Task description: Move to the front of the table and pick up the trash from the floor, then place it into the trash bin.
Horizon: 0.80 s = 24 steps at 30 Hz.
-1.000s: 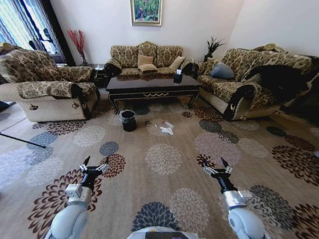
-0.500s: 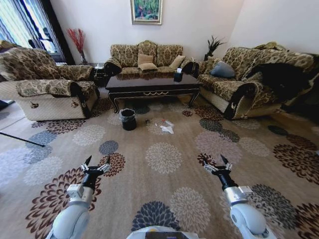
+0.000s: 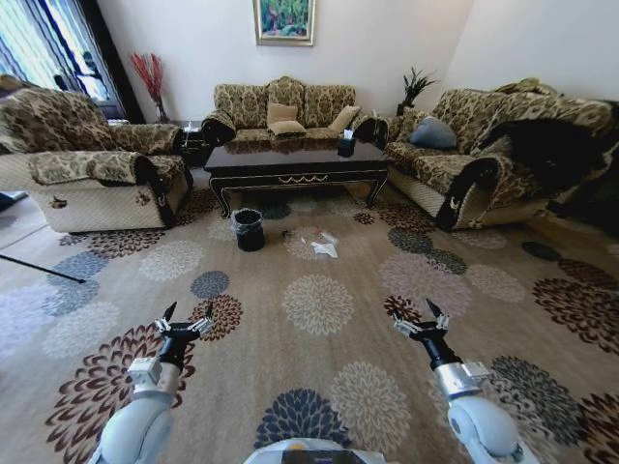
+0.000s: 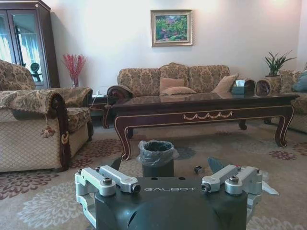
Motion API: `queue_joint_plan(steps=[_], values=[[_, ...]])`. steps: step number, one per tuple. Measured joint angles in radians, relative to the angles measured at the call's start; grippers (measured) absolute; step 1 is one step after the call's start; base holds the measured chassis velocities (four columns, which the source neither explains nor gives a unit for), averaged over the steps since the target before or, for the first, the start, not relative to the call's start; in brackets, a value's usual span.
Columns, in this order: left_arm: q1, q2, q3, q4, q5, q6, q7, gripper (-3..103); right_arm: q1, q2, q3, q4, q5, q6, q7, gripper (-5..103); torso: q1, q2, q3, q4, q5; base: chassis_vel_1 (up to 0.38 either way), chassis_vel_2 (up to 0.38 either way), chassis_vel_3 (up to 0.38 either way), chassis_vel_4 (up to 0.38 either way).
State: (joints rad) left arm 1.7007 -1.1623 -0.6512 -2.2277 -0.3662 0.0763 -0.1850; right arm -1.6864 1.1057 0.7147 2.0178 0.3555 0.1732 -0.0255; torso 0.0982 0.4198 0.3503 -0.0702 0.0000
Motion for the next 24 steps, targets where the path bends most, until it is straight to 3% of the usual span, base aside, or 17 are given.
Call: queue_joint_plan(steps=[24], values=[[0.007, 0.006, -0.010, 0.005, -0.008, 0.002, 0.000, 100, -0.022, 0.019, 0.014, 0.016, 0.002, 0.020, -0.024, 100, -0.033, -0.096, -0.062, 0.0000, 0.0000, 0.000, 0.000, 0.000, 0.000]])
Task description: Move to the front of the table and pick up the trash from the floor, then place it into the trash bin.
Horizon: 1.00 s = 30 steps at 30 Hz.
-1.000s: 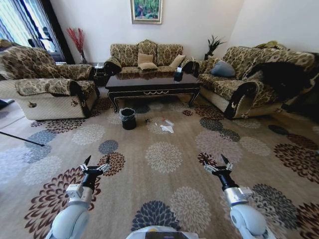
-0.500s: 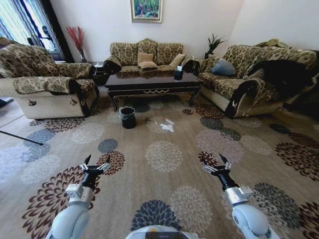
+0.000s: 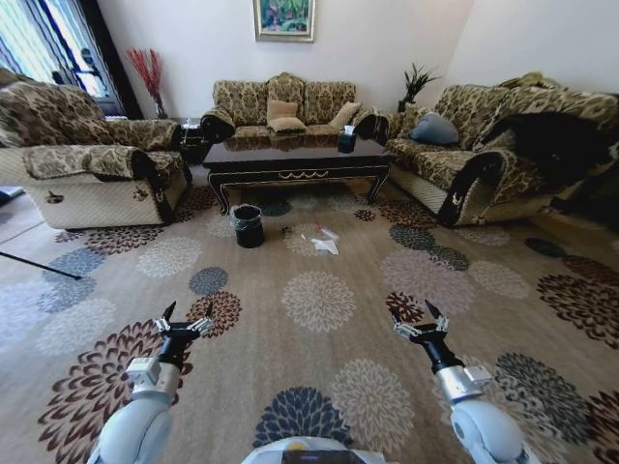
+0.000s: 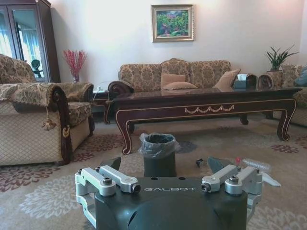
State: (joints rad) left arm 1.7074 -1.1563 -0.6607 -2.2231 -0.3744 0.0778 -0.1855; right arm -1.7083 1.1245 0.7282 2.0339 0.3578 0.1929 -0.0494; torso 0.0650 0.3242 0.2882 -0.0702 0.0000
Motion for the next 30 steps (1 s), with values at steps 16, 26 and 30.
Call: queue_joint_plan(steps=[16, 26, 30], values=[[-0.007, -0.002, -0.005, -0.010, -0.019, 0.004, -0.003, 100, 0.001, 0.010, 0.001, 0.009, -0.005, -0.005, -0.001, 100, -0.020, -0.063, -0.043, 0.0000, 0.0000, 0.000, 0.000, 0.000, 0.000], [0.021, -0.002, -0.020, -0.015, -0.022, -0.001, 0.002, 100, -0.014, 0.027, 0.012, 0.017, -0.003, -0.006, -0.002, 100, -0.032, -0.103, -0.071, 0.0000, 0.0000, 0.000, 0.000, 0.000, 0.000], [0.023, -0.002, -0.021, -0.016, -0.021, -0.003, 0.006, 100, -0.014, 0.025, 0.014, 0.021, -0.003, -0.007, -0.002, 100, -0.036, -0.117, -0.081, 0.0000, 0.0000, 0.000, 0.000, 0.000, 0.000]])
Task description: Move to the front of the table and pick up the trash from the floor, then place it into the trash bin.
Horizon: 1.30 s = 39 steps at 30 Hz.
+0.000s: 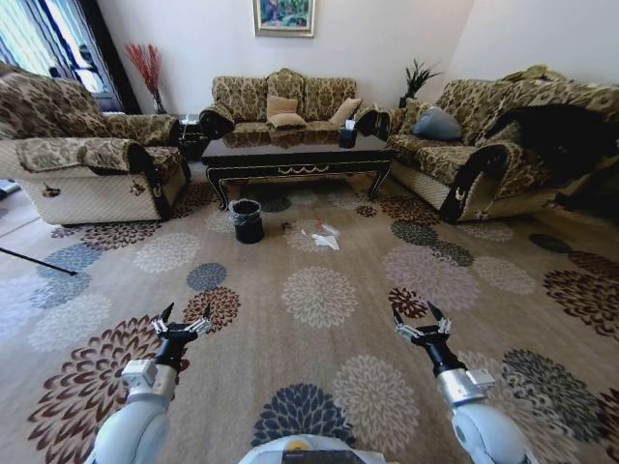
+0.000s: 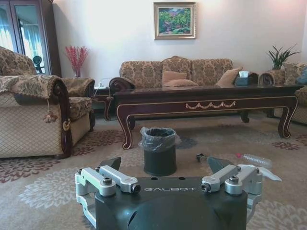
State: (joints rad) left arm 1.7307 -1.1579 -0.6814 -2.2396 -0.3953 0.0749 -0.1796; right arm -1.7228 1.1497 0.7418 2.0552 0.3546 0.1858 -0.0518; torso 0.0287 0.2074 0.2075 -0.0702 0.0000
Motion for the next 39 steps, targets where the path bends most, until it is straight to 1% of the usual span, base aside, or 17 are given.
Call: queue_joint_plan(steps=[7, 14, 18, 19, 23, 24, 27, 34, 38, 39], values=[[0.000, 0.000, 0.001, -0.003, 0.003, -0.001, 0.000, 100, -0.008, -0.004, 0.001, 0.008, 0.000, -0.001, 0.000, 100, -0.008, -0.029, -0.021, 0.0000, 0.0000, 0.000, 0.000, 0.000, 0.000], [0.001, -0.004, 0.004, -0.005, 0.005, -0.001, 0.000, 100, -0.009, -0.006, 0.002, 0.012, 0.000, -0.002, 0.000, 100, -0.015, -0.050, -0.035, 0.0000, 0.0000, 0.000, 0.000, 0.000, 0.000], [-0.001, -0.005, 0.004, -0.004, 0.003, -0.001, -0.003, 100, -0.007, -0.006, 0.003, 0.010, 0.000, -0.003, 0.000, 100, -0.021, -0.072, -0.050, 0.0000, 0.0000, 0.000, 0.000, 0.000, 0.000], [-0.001, -0.005, 0.004, -0.004, 0.003, -0.001, -0.003, 100, -0.007, -0.006, 0.003, 0.010, 0.000, -0.003, 0.000, 100, -0.021, -0.072, -0.050, 0.0000, 0.0000, 0.000, 0.000, 0.000, 0.000], [-0.002, -0.008, 0.003, -0.002, 0.002, -0.002, -0.003, 100, -0.008, 0.007, -0.002, 0.006, -0.007, -0.003, -0.006, 100, -0.024, -0.092, -0.068, -0.0001, 0.0000, 0.000, 0.000, 0.000, 0.000], [-0.002, -0.008, 0.003, -0.002, 0.002, -0.002, -0.003, 100, -0.008, 0.007, -0.002, 0.006, -0.007, -0.003, -0.006, 100, -0.024, -0.092, -0.068, -0.0001, 0.0000, 0.000, 0.000, 0.000, 0.000], [-0.001, -0.011, 0.004, -0.001, -0.003, -0.002, -0.004, 100, -0.009, 0.011, -0.004, 0.006, -0.014, -0.003, -0.006, 100, -0.026, -0.108, -0.082, 0.0000, 0.0000, 0.000, 0.000, 0.000, 0.000], [-0.002, -0.011, 0.008, -0.001, -0.002, -0.002, -0.005, 100, -0.010, 0.012, -0.004, 0.007, -0.017, -0.003, -0.006, 100, -0.028, -0.130, -0.101, 0.0000, 0.0000, 0.000, 0.000, 0.000, 0.000], [0.000, -0.012, 0.012, -0.005, -0.002, -0.001, -0.006, 100, -0.010, 0.019, -0.003, 0.010, -0.020, -0.005, -0.005, 100, -0.028, -0.150, -0.119, 0.0000, 0.0000, 0.000, 0.000, 0.000, 0.000], [0.000, -0.012, 0.012, -0.005, -0.002, -0.001, -0.006, 100, -0.010, 0.019, -0.003, 0.010, -0.020, -0.005, -0.005, 100, -0.028, -0.150, -0.119, 0.0000, 0.0000, 0.000, 0.000, 0.000, 0.000]])
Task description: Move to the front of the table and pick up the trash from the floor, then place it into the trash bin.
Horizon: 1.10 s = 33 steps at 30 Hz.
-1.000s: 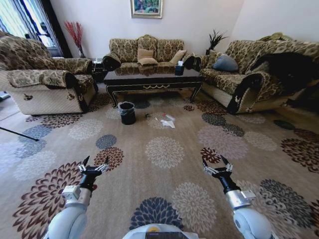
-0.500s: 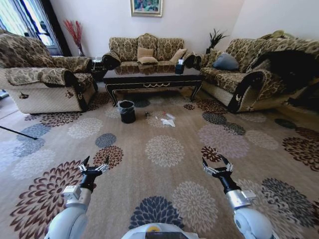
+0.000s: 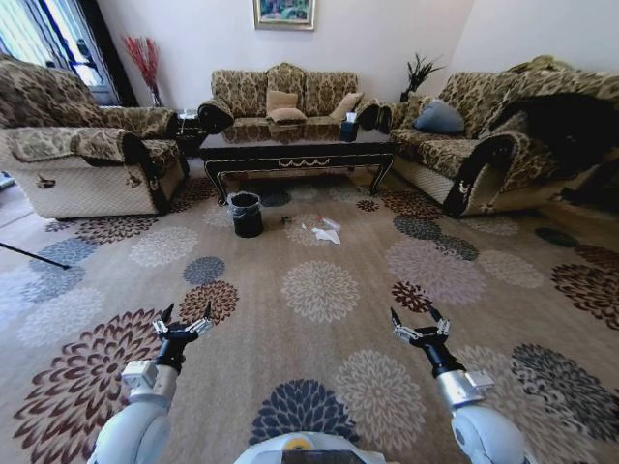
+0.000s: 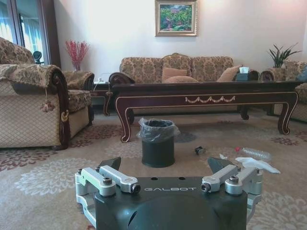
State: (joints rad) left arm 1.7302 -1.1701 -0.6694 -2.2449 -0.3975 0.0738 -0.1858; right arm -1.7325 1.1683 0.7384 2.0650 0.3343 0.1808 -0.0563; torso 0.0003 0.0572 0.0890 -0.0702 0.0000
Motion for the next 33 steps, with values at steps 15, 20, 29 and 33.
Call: queue_joint_plan(steps=[15, 20, 29, 33], values=[[-0.002, -0.005, 0.002, 0.003, 0.001, 0.000, 0.000, 100, 0.000, 0.004, -0.011, 0.000, -0.013, -0.004, 0.003, 100, 0.000, -0.058, -0.063, 0.0000, -0.0002, 0.000, 0.000, 0.000, 0.000], [-0.006, -0.004, 0.005, 0.006, 0.001, 0.001, -0.001, 100, 0.002, 0.001, -0.011, -0.003, -0.013, -0.004, 0.003, 100, 0.000, -0.058, -0.071, -0.0001, -0.0001, -0.053, 0.054, 0.056, -0.052], [-0.005, -0.005, 0.008, 0.010, 0.001, -0.026, -0.002, 100, 0.004, -0.002, -0.014, -0.005, -0.013, -0.003, 0.003, 100, 0.000, -0.058, -0.069, 0.0001, -0.0002, -0.173, 0.187, 0.169, -0.172], [-0.007, -0.006, 0.012, 0.009, 0.001, -0.043, 0.000, 100, 0.003, -0.002, -0.014, -0.005, -0.015, -0.003, 0.003, 100, 0.000, -0.058, -0.067, 0.0000, -0.0001, -0.231, 0.213, 0.230, -0.224]])
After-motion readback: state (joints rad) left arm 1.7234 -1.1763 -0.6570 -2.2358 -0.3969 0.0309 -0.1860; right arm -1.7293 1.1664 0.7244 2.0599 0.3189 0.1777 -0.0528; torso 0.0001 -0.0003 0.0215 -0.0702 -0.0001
